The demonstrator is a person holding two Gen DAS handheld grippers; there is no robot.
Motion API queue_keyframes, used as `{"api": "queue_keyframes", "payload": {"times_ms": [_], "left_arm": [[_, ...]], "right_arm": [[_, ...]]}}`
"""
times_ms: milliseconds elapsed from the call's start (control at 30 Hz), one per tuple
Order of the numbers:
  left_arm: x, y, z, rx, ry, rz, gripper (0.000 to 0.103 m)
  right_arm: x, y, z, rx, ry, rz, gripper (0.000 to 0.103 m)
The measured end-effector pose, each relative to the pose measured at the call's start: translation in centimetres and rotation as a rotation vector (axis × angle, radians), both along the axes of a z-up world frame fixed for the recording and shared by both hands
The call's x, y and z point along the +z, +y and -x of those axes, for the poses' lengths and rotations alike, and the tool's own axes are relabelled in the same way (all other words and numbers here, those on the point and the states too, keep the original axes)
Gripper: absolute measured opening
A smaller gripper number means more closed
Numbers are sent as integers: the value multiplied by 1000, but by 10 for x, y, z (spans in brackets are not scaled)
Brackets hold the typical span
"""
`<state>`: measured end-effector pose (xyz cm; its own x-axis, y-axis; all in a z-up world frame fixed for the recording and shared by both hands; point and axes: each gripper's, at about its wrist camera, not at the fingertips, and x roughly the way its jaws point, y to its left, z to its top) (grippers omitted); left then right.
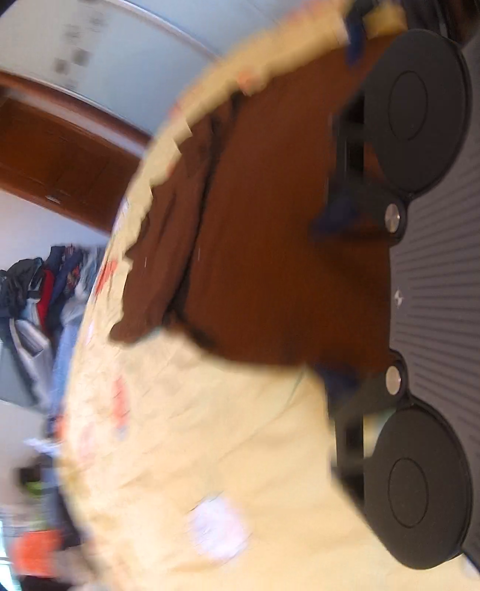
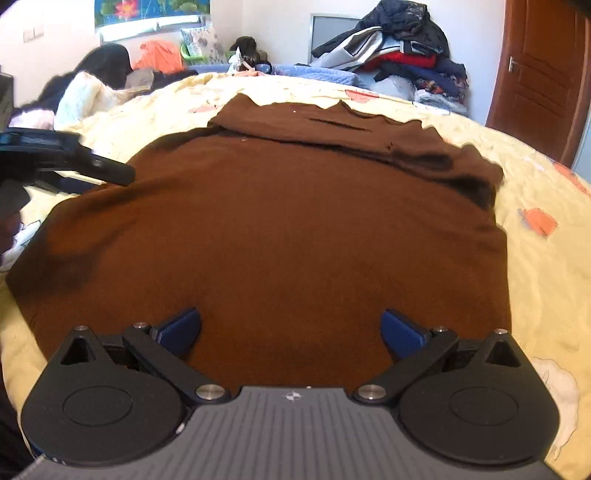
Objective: Fold small clothes
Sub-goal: 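Grasp the folded sweater's edge with the left gripper while the right gripper grasps it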
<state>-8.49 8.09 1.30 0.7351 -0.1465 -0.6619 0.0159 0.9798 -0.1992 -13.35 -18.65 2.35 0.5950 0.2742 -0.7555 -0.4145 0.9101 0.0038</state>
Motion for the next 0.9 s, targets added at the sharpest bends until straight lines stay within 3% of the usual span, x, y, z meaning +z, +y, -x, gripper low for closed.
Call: {"api": "queue_keyframes", "payload": {"times_ms": [33, 100, 200, 267, 333, 400, 467, 567, 633, 700, 833, 900], "left_arm": [[0, 5, -1, 3, 3, -13, 23], [0, 22, 1, 1, 17, 46, 17], [1, 34, 10, 20, 31, 58, 16], [0, 42, 21, 2, 66, 150, 18], [-2, 51, 37, -2, 87, 261, 33], [-5, 58, 54, -16, 84, 394, 83], [-8, 61, 68, -21, 101, 510, 99], [-18, 60, 73, -47, 143, 667, 100], [-27, 59, 69, -73, 203, 794, 99], [-30, 57, 64, -108, 247, 854, 99], [-31, 57, 62, -141, 290, 883, 97], [-32, 57, 62, -146, 304, 875, 89]], "right_arm": [[1, -6, 4, 0, -2, -3, 103], [4, -20, 13, -37, 10, 1, 103], [12, -33, 27, -73, 40, -2, 103], [23, -44, 34, -112, 84, -61, 103], [36, -69, 44, -197, 94, -192, 103], [39, -107, 52, -320, 133, -325, 103], [32, -143, 52, -452, 254, -470, 103], [23, -170, 55, -478, 371, -714, 103], [12, -167, 49, -422, 478, -830, 103], [6, -154, 41, -350, 522, -859, 103], [4, -145, 31, -293, 551, -869, 103], [4, -148, 31, -295, 557, -891, 101]]}}
